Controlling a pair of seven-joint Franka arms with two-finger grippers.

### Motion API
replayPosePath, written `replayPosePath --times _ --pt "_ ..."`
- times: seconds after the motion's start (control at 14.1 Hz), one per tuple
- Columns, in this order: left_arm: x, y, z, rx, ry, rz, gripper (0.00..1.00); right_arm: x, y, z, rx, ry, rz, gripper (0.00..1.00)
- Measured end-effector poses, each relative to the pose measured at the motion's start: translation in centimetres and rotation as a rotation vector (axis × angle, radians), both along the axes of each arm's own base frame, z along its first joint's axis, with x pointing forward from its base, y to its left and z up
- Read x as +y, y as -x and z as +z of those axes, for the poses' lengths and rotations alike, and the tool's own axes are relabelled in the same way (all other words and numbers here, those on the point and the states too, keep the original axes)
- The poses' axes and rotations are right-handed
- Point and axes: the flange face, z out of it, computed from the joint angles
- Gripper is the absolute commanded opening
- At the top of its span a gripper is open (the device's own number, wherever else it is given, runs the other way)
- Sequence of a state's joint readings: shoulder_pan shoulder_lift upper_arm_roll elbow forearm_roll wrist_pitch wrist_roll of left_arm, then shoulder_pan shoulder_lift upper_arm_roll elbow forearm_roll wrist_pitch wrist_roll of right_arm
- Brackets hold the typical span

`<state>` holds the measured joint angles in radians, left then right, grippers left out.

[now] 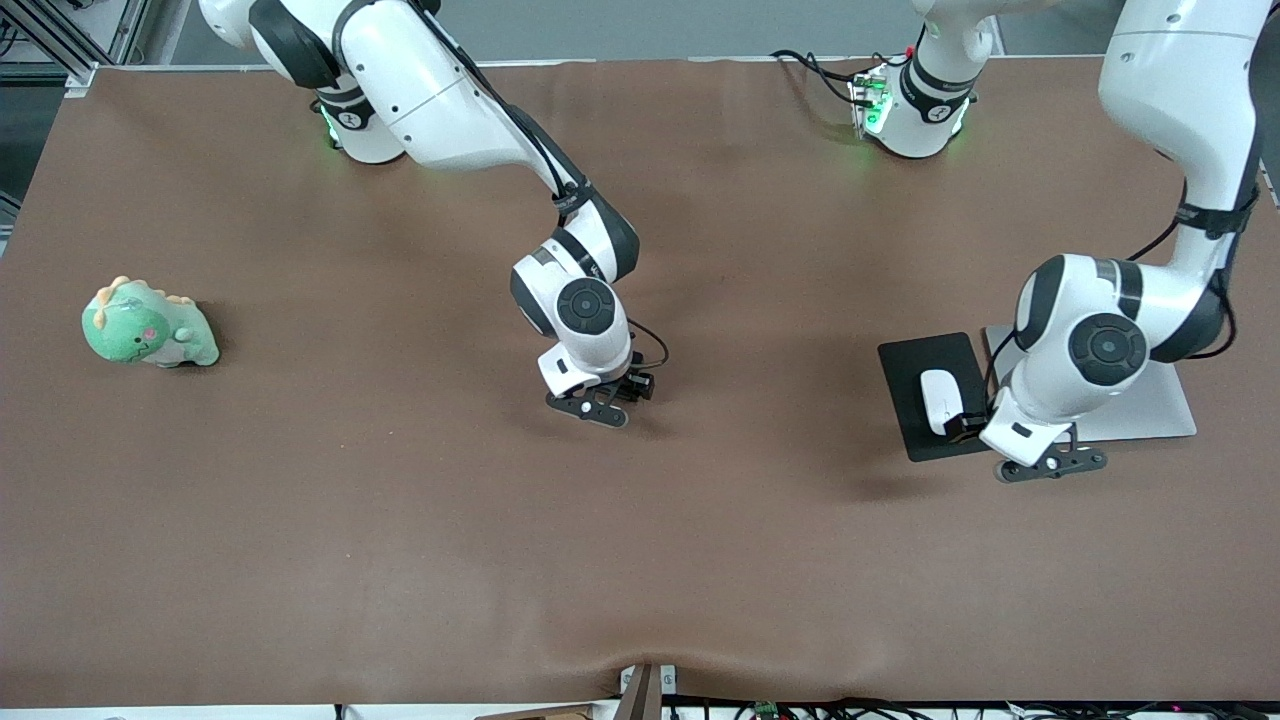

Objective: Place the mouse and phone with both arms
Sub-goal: 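Lower the mouse onto the dark mouse pad and open the left gripper, then carry the phone toward the plush toy while the left gripper withdraws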

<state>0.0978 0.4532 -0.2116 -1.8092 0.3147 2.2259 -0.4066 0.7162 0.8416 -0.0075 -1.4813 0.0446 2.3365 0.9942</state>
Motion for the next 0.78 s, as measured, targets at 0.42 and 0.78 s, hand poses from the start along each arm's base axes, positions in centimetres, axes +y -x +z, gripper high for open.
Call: replayPosePath --times 0.42,0.78 --pt "-1.3 -1.3 5.9 0.084 0.03 0.064 1.0 -1.1 -1.3 1.0 -0.014 -0.002 -0.022 0.05" --pt "-0.8 -1.4 15.4 0.036 0.016 0.094 1.0 -7.8 -5.4 7.4 -0.009 0.004 -0.086 0.05"
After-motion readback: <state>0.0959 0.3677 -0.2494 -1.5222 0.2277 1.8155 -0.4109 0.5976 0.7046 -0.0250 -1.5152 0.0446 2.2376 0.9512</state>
